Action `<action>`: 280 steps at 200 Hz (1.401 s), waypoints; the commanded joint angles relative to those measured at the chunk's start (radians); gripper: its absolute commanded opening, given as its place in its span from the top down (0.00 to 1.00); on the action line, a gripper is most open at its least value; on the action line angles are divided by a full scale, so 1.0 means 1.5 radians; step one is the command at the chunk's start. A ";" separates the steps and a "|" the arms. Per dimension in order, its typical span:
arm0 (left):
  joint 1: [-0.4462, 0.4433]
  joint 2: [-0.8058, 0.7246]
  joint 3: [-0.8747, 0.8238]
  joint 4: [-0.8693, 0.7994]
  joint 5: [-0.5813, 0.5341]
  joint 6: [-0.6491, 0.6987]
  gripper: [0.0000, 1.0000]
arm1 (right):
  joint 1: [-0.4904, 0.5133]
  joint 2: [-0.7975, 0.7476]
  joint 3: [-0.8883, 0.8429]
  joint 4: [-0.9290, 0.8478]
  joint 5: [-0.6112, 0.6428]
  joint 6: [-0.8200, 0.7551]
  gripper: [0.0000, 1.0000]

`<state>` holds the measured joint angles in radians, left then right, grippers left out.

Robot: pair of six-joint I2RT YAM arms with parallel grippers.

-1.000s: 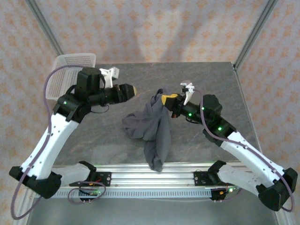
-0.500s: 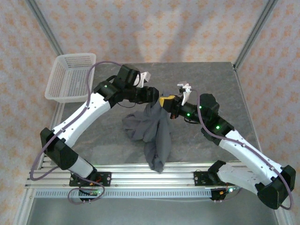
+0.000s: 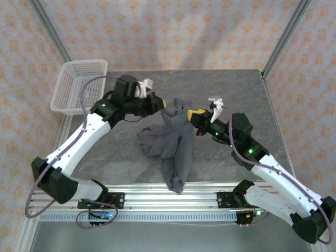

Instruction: Fold the inside-out t-shirt

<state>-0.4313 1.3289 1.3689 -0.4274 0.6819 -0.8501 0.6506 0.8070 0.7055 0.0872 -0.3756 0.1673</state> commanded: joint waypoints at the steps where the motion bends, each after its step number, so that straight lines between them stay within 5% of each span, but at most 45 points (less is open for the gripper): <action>1: -0.007 -0.024 0.106 0.139 0.063 -0.116 1.00 | -0.004 0.024 -0.074 0.027 0.038 0.006 1.00; 22: -0.021 -0.009 0.145 0.111 0.084 -0.103 1.00 | -0.004 0.049 -0.063 0.023 0.016 0.048 0.83; 29: -0.023 -0.012 0.143 0.094 0.077 -0.087 1.00 | -0.004 0.041 -0.052 0.007 0.034 0.052 0.70; 60: -0.024 -0.021 0.124 0.038 0.060 -0.031 1.00 | -0.004 -0.061 -0.038 -0.037 0.138 0.025 0.46; 106: -0.047 -0.014 0.126 0.004 0.055 0.008 1.00 | -0.001 0.006 0.115 -0.116 0.009 -0.063 0.38; 144: -0.048 -0.006 0.128 0.002 0.054 0.011 1.00 | 0.010 0.077 0.157 -0.036 0.030 -0.088 0.32; 163: -0.049 -0.002 0.134 -0.001 0.059 0.014 1.00 | 0.009 0.108 0.161 -0.009 0.146 -0.117 0.34; 190: -0.049 -0.005 0.140 -0.013 0.060 0.025 1.00 | 0.000 0.165 0.183 -0.035 0.104 -0.184 0.42; 201: -0.050 -0.005 0.145 -0.028 0.061 0.035 1.00 | -0.003 0.182 0.201 -0.048 0.071 -0.173 0.59; 218: -0.043 -0.005 0.159 -0.098 0.024 0.081 1.00 | -0.004 0.188 0.226 -0.063 -0.020 -0.150 1.00; 251: 0.031 0.023 0.093 -0.222 -0.134 0.207 1.00 | -0.004 0.148 0.240 0.018 -0.267 0.055 1.00; 280: 0.035 0.140 0.044 -0.111 -0.016 0.189 1.00 | -0.004 0.111 0.193 0.230 -0.267 0.283 1.00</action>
<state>-0.3744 1.3830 1.5051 -0.6445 0.6102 -0.6113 0.6449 1.0454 1.0191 0.1184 -0.6510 0.2539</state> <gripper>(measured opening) 0.042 0.042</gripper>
